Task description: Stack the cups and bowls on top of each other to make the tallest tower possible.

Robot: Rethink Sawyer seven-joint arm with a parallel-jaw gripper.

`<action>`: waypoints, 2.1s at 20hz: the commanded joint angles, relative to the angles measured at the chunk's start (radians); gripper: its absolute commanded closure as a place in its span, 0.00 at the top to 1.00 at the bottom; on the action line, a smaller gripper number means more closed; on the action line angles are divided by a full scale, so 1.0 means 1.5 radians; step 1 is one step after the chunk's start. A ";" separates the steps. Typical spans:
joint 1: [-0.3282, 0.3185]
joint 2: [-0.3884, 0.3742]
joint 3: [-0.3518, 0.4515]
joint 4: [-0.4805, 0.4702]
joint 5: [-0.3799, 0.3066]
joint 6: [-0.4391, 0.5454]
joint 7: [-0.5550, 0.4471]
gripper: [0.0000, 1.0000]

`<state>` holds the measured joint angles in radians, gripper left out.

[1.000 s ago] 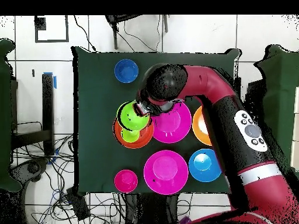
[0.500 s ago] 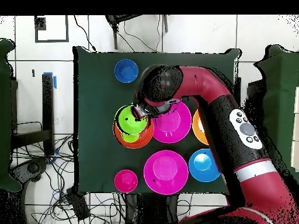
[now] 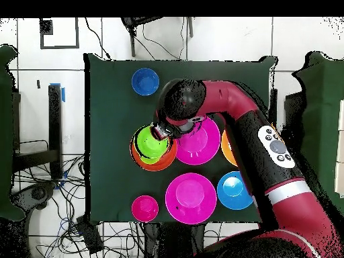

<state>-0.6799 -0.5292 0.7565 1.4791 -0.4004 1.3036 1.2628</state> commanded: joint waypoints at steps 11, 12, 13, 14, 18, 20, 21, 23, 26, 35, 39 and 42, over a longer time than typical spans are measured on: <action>0.006 -0.008 -0.010 0.028 -0.049 0.033 -0.089 0.00; 0.005 -0.011 -0.010 0.031 -0.048 0.034 -0.087 0.00; 0.004 -0.016 -0.009 0.035 -0.045 0.035 -0.085 0.00; 0.003 -0.021 -0.008 0.039 -0.043 0.036 -0.084 0.00; -0.003 -0.035 -0.006 0.059 -0.035 0.033 -0.077 0.00; -0.006 -0.040 -0.008 0.072 -0.035 0.033 -0.074 0.00; -0.006 -0.044 -0.009 0.079 -0.035 0.035 -0.073 0.00; -0.008 -0.048 -0.010 0.091 -0.034 0.028 -0.069 0.00; -0.008 -0.044 -0.009 0.096 -0.033 0.023 -0.068 0.00; -0.007 -0.028 -0.005 0.099 -0.029 0.013 -0.068 0.00; -0.005 -0.021 -0.004 0.093 -0.030 0.011 -0.070 0.00; -0.007 -0.017 -0.003 0.090 -0.031 0.009 -0.074 0.00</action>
<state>-0.6921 -0.5936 0.7565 1.5794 -0.4201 1.3036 1.2628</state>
